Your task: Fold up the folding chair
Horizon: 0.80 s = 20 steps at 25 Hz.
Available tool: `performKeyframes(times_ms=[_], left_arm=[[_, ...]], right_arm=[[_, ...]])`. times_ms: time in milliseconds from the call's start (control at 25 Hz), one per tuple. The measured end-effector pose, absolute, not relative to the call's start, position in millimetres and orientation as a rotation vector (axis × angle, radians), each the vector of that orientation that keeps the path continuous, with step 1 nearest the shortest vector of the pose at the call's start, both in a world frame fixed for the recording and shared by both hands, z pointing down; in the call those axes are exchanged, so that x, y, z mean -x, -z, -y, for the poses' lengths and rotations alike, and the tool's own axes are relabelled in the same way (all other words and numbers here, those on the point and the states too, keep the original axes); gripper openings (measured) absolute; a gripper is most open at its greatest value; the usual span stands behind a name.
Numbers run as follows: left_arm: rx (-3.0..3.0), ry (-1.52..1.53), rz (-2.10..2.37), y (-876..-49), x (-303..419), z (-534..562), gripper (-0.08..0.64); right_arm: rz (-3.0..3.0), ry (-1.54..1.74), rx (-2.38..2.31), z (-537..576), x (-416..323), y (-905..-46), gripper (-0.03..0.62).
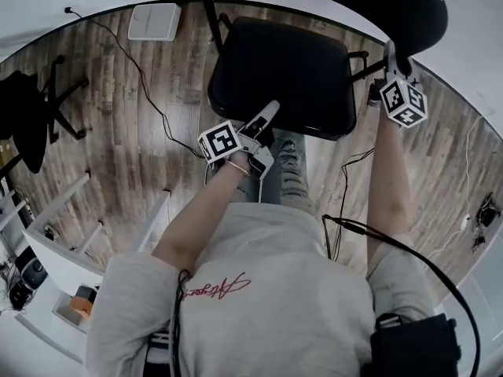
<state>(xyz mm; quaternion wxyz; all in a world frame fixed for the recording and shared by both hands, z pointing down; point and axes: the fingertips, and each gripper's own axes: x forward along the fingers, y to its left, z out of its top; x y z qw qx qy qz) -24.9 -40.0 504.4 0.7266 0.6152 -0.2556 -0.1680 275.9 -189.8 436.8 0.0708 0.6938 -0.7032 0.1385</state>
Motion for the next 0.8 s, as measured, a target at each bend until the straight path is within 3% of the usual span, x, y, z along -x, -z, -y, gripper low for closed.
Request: performKeyframes(times_ms=[800], left_arm=[[-1.230,0.351,0.817,-479.4,-1.7,160.2,0.160]], right_arm=[[2.133,-0.578,-2.000,281.3,-300.8,-447.6,0.051]])
